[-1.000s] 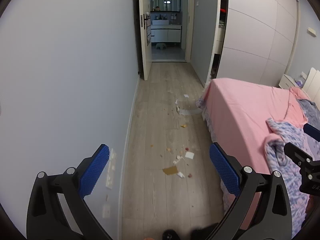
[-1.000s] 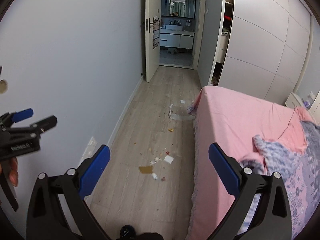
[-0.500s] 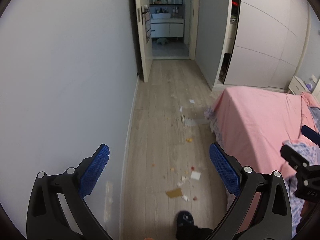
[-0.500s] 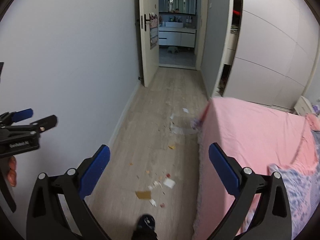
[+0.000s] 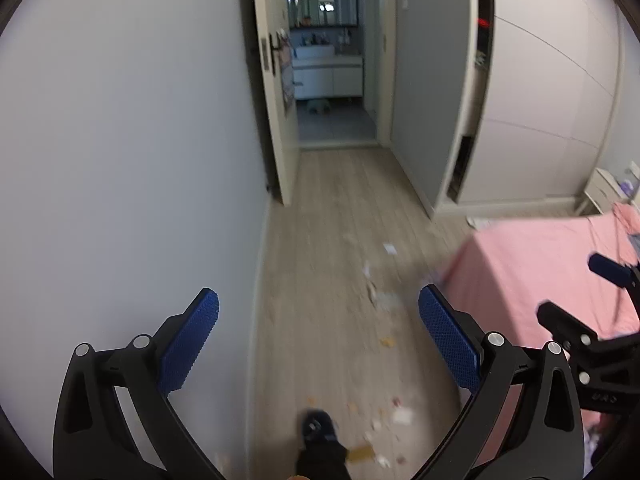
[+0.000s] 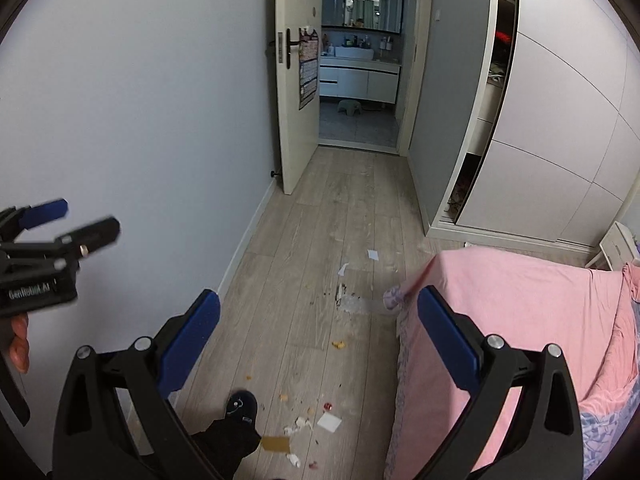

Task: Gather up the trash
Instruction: 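Carry both open tools along the bed toward the litter on the floor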

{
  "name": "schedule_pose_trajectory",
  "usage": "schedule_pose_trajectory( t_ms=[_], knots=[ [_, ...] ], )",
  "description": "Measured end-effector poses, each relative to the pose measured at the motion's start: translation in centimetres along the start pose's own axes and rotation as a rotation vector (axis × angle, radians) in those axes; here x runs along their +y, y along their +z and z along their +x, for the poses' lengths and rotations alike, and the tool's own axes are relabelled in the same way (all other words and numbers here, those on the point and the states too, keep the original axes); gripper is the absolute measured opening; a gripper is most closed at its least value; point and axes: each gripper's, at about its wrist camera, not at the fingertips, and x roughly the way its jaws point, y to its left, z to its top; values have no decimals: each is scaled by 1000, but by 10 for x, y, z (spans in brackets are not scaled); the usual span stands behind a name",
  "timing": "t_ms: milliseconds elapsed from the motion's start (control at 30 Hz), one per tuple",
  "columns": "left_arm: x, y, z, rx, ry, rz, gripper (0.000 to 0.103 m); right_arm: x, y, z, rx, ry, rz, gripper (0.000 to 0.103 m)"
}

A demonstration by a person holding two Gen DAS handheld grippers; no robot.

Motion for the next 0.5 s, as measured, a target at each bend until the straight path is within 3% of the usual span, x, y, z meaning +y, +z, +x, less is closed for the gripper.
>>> schedule_pose_trajectory(
  t_ms=[200, 500],
  knots=[
    [27, 68, 90, 21, -72, 53, 97, 12, 63, 70, 56, -67, 31, 96],
    [37, 162, 197, 37, -197, 156, 97, 10, 156, 144, 19, -173, 104, 96]
  ],
)
